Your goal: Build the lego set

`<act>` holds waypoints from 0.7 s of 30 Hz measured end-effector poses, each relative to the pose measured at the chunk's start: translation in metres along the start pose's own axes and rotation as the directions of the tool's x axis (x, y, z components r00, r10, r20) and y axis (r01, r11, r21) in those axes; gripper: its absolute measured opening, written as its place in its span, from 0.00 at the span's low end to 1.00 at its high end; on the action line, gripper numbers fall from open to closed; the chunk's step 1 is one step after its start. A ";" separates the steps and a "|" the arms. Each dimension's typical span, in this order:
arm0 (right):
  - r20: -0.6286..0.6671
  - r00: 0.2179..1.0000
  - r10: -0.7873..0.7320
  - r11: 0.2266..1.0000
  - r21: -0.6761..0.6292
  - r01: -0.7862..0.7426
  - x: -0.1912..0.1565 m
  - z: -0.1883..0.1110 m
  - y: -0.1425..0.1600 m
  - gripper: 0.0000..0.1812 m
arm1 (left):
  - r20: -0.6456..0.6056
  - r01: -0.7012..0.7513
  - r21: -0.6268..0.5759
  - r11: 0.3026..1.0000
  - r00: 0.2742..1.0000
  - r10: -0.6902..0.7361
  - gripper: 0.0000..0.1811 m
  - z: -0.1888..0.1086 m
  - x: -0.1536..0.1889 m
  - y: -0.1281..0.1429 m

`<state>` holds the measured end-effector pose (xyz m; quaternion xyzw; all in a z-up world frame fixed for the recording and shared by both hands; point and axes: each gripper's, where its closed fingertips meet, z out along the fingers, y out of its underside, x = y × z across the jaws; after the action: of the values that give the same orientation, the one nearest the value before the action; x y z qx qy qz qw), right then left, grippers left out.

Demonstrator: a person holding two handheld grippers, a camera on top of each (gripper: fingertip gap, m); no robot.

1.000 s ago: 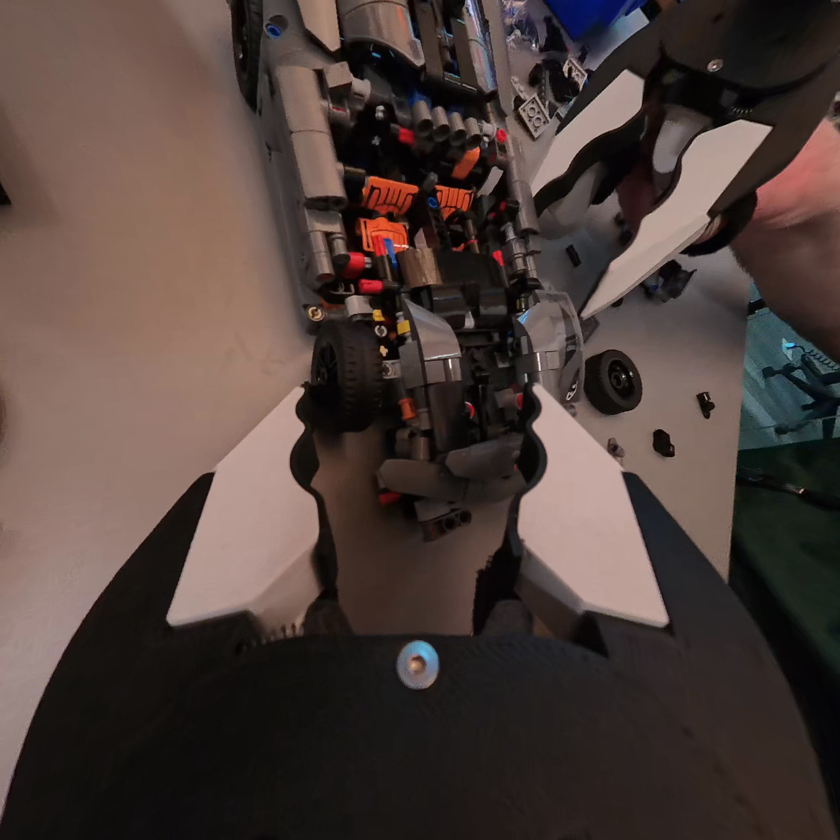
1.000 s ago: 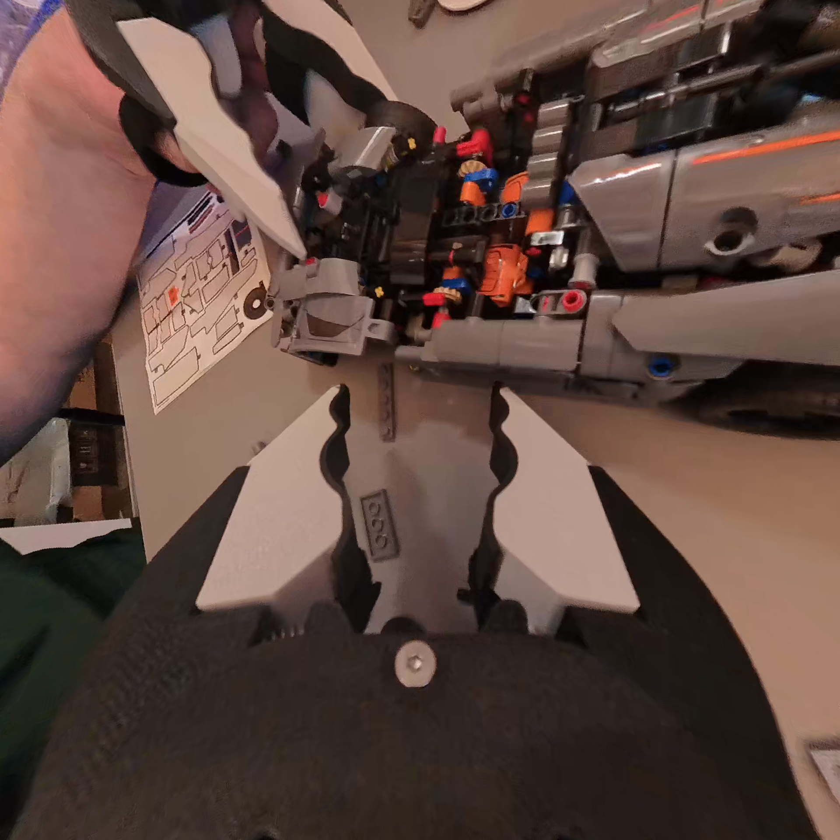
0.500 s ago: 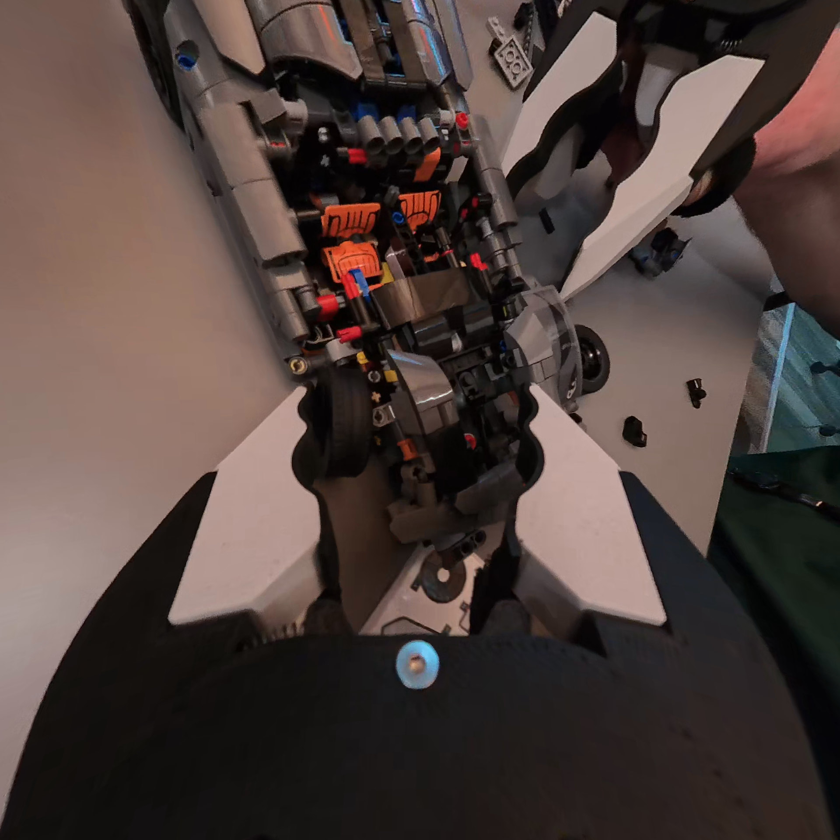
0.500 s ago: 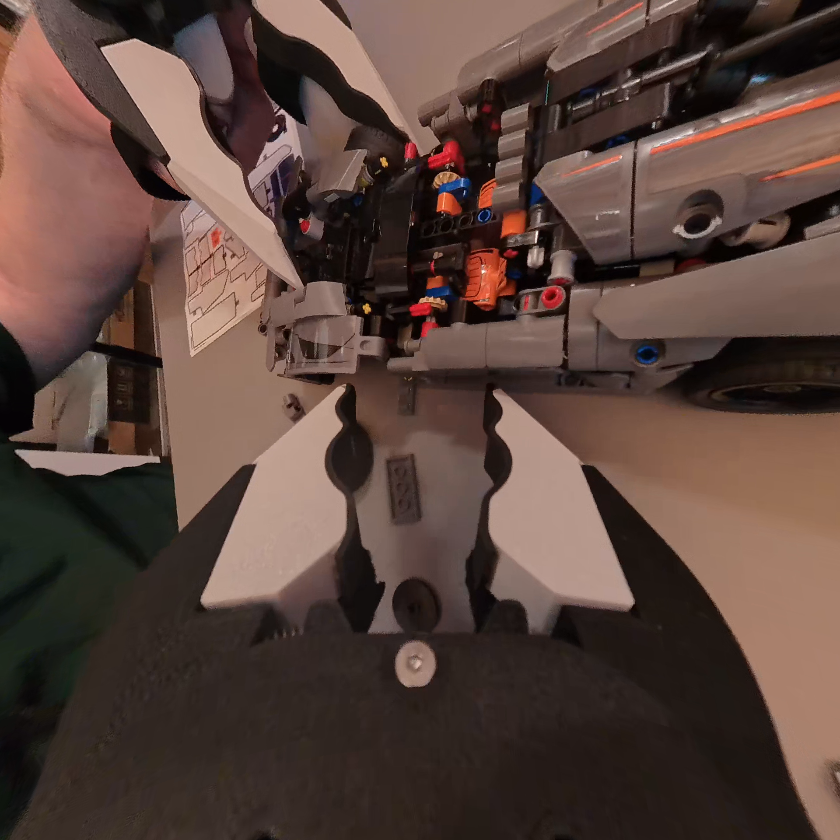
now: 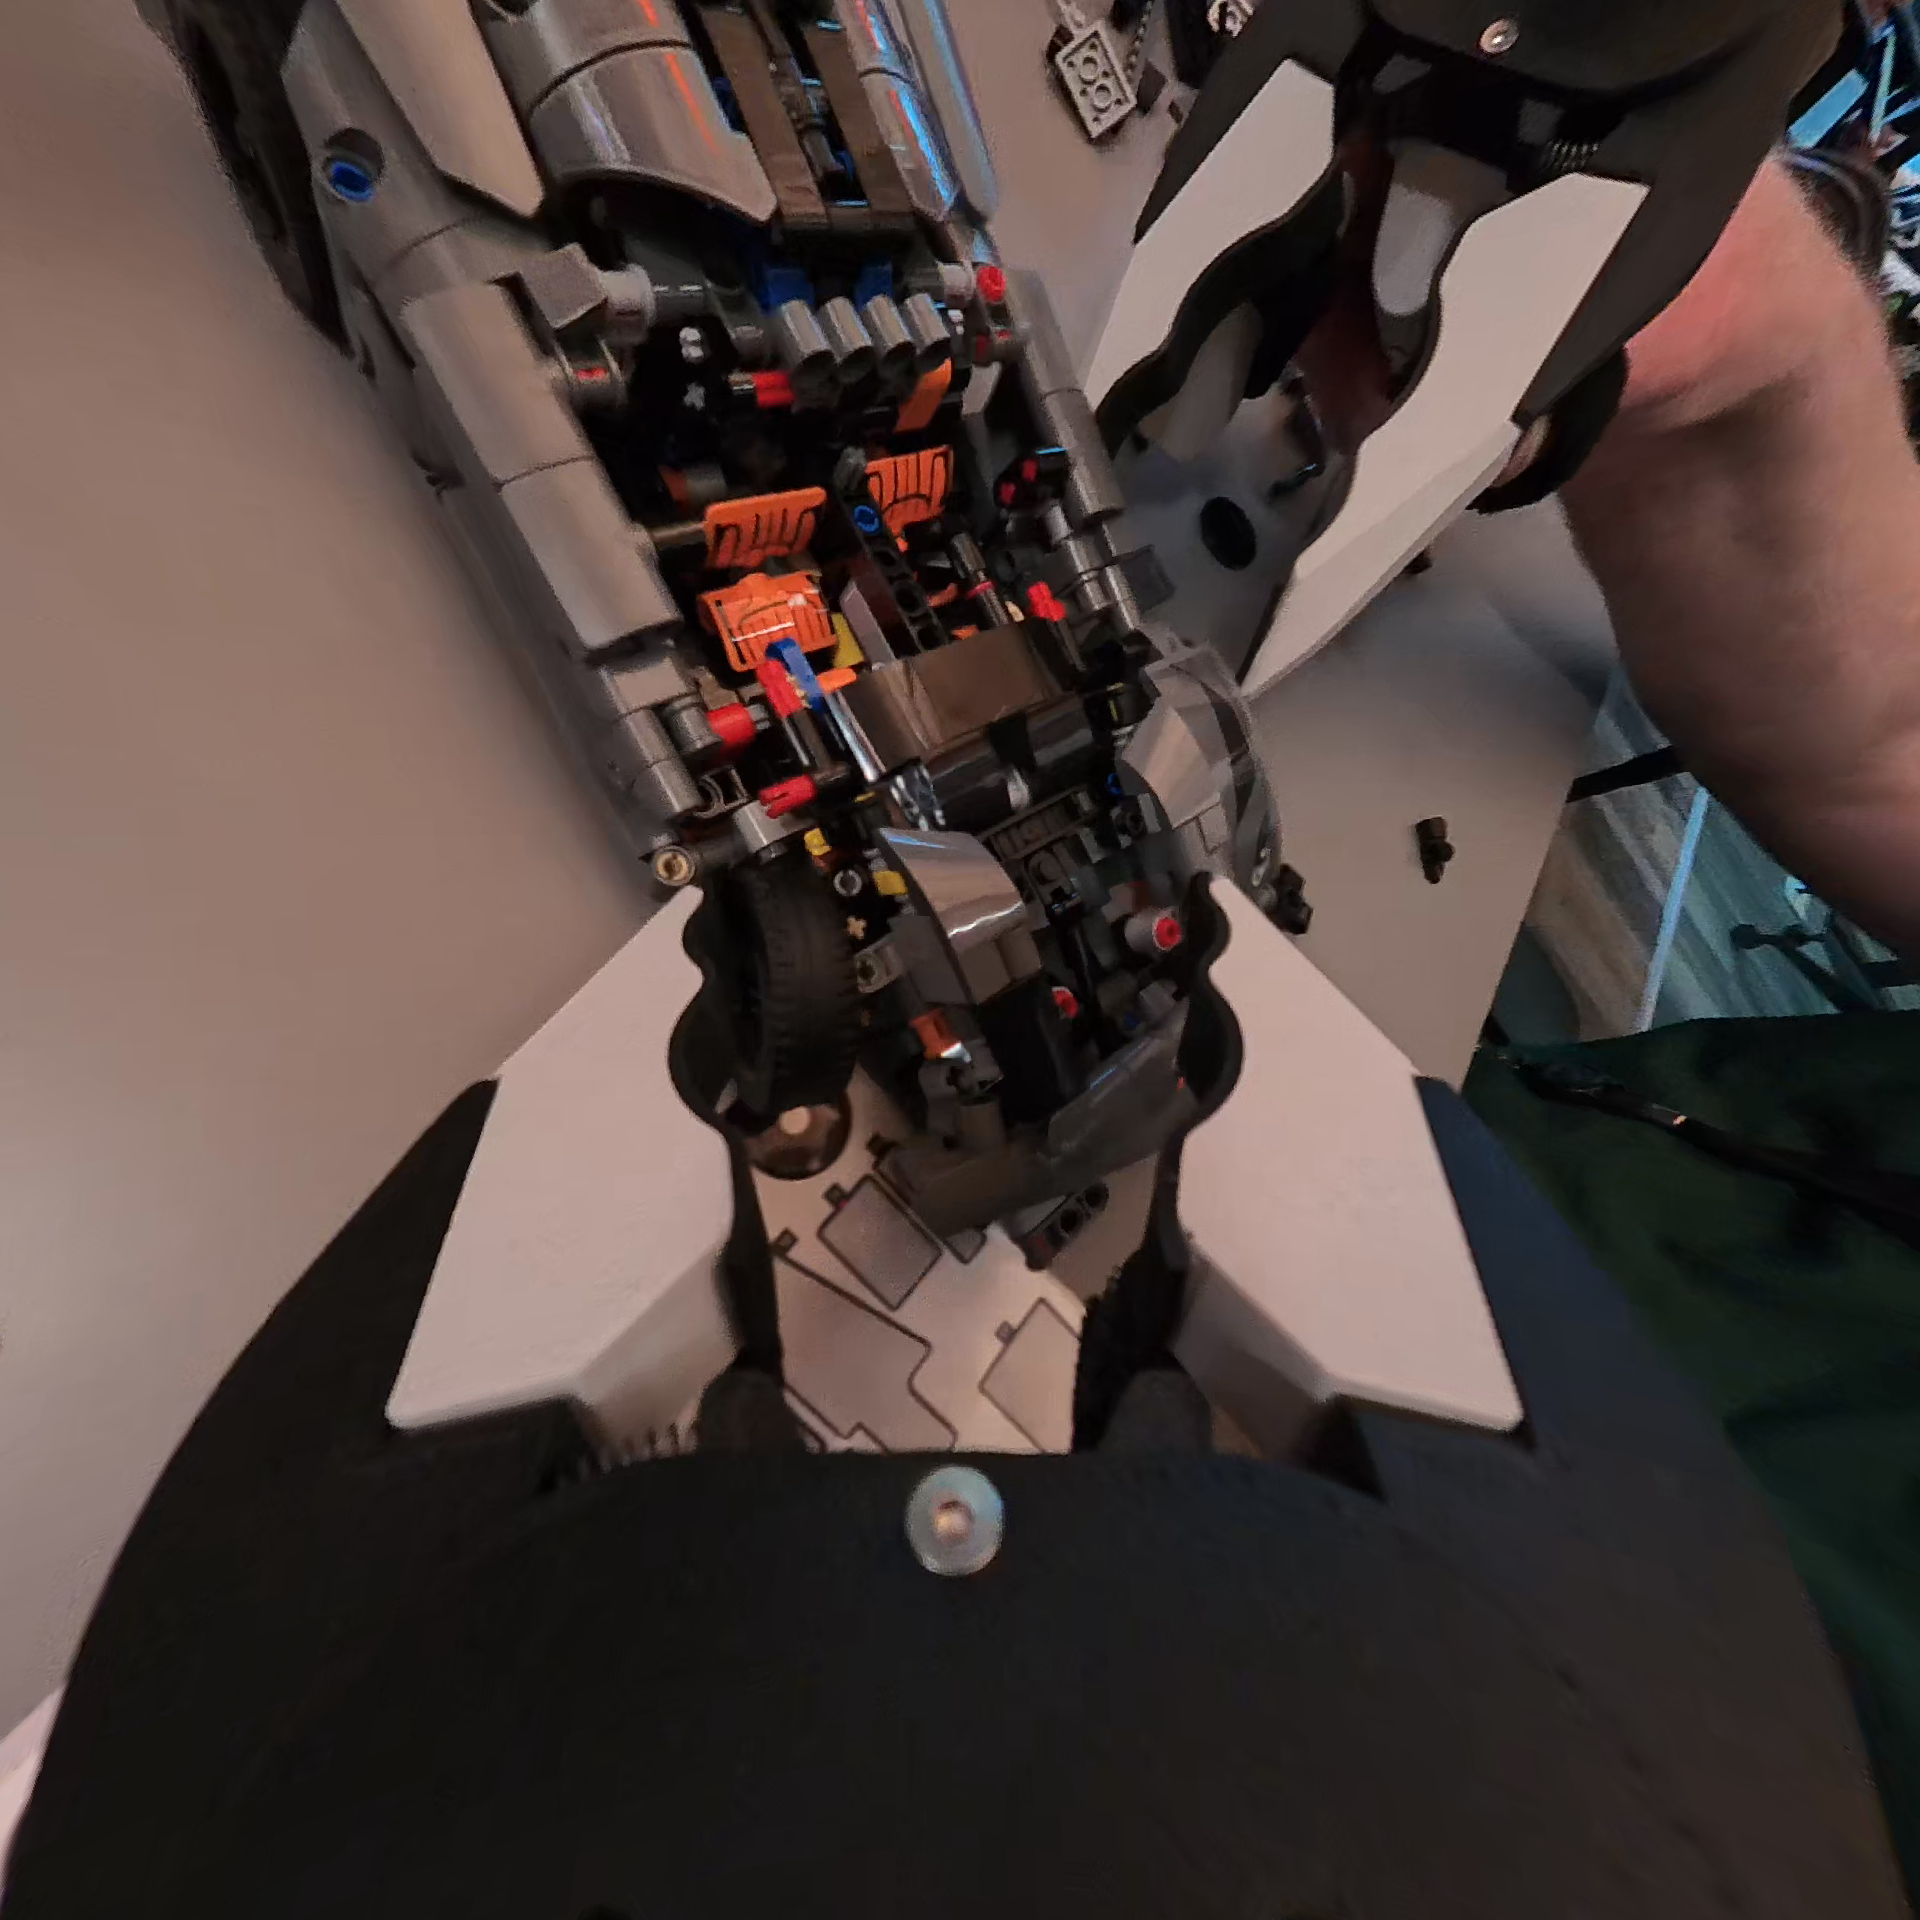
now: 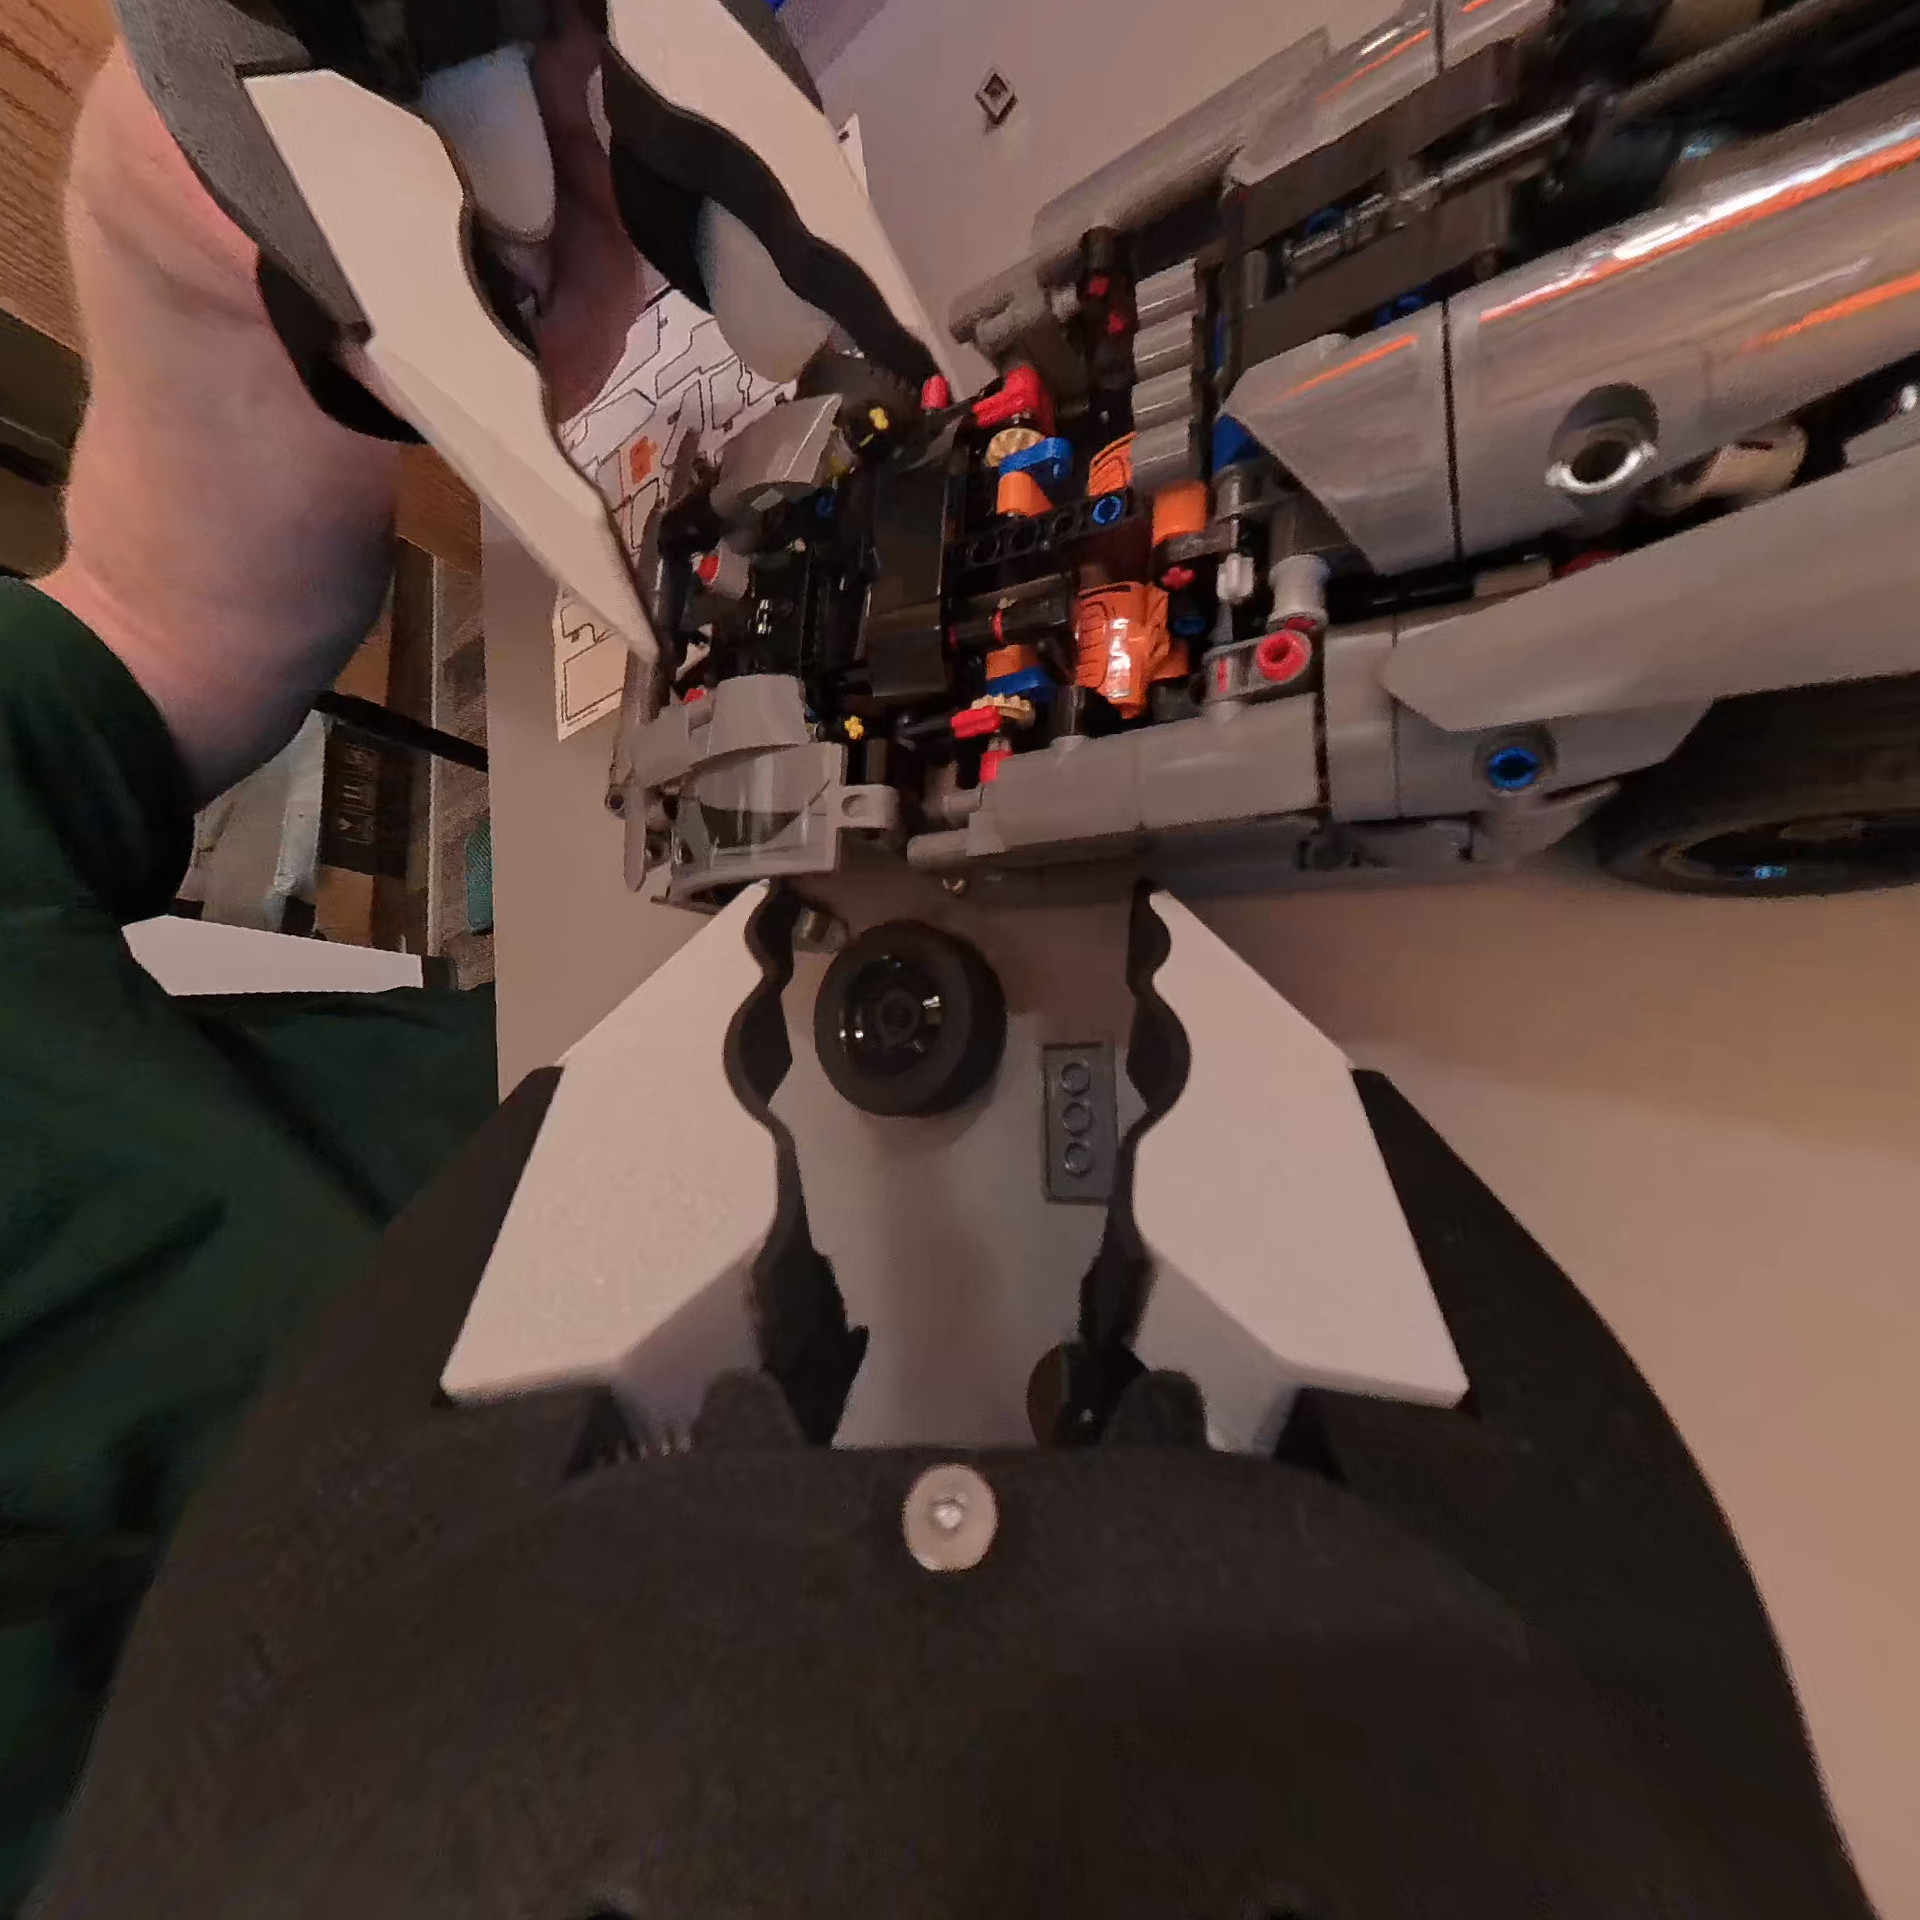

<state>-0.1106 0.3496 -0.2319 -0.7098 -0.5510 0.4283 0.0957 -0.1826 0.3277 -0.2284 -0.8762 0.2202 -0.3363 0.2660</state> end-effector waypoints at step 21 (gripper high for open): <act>0.034 0.997 0.075 0.997 0.031 -0.076 0.063 -0.043 -0.028 0.43 | -0.059 0.091 0.026 0.996 0.994 -0.089 0.42 0.033 -0.009 -0.065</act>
<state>-0.0976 0.4292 -0.2200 -0.7214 -0.5183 0.4520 0.0820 -0.1518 0.3926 -0.2134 -0.8712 0.1833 -0.3762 0.2568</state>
